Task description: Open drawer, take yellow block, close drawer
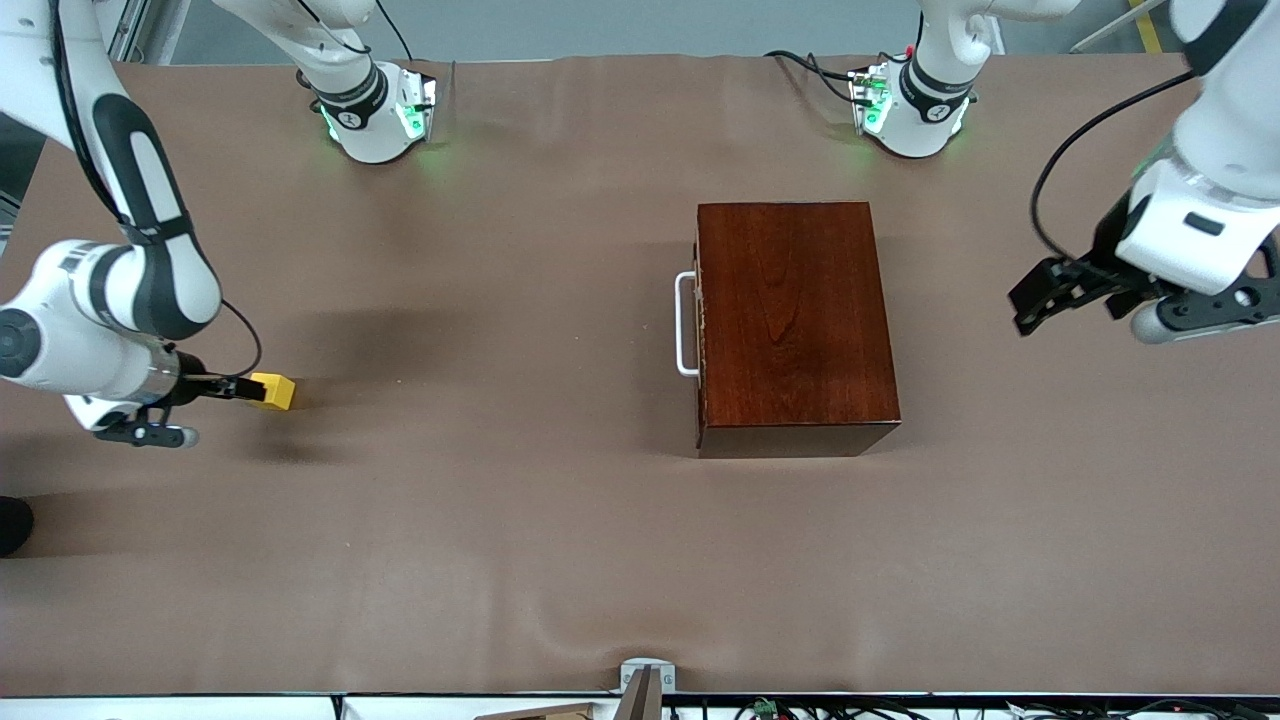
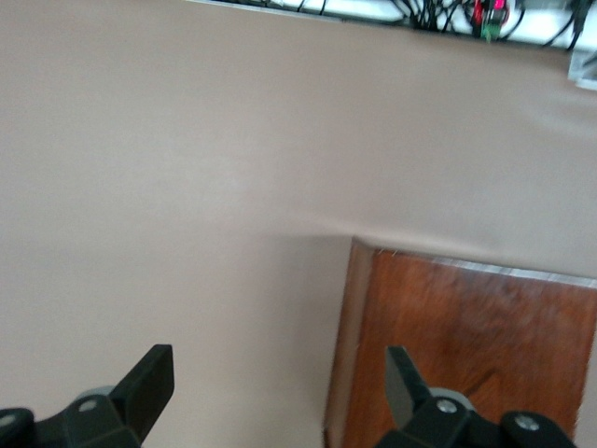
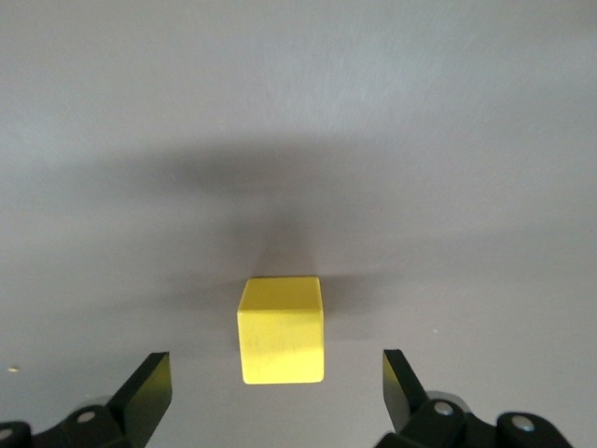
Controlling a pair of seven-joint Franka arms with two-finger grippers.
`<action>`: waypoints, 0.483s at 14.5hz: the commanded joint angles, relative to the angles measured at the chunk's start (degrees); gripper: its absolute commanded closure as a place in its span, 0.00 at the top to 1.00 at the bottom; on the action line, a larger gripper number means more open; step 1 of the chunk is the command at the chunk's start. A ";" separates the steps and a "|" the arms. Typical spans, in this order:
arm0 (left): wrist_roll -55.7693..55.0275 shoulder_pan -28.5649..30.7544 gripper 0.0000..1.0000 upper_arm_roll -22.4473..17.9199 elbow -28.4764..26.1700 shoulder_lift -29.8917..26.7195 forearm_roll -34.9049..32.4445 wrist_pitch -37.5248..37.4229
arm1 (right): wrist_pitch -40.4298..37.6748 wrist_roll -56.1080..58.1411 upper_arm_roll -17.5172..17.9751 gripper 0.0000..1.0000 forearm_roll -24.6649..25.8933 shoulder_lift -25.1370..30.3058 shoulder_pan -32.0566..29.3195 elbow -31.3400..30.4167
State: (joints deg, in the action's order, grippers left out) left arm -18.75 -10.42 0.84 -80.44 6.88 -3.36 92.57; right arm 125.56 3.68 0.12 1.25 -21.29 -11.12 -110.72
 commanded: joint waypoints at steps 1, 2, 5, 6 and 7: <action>3.45 5.30 1.00 4.42 -5.75 -5.01 0.81 -1.16 | -2.15 1.15 1.37 1.00 0.95 5.71 -0.92 -0.64; 5.02 6.89 1.00 5.30 -7.95 -6.77 0.90 -1.16 | -2.86 1.33 1.46 1.00 0.86 6.86 -0.92 -0.64; 10.74 7.86 1.00 5.49 -14.19 -11.96 0.90 -1.25 | -6.02 1.68 1.46 1.00 0.77 10.38 -0.22 -0.11; 11.62 8.57 1.00 5.49 -15.34 -13.36 0.90 -1.42 | -7.33 1.68 1.55 1.00 0.77 11.43 -0.22 0.06; 12.93 8.66 1.00 5.49 -15.97 -14.34 0.90 -2.03 | -8.74 1.68 1.55 1.00 0.77 12.75 -0.13 0.32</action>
State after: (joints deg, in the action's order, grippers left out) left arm -8.99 -3.56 5.46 -91.66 -2.52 -3.36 90.76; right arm 119.24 4.85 1.21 1.25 -11.55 -11.02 -110.05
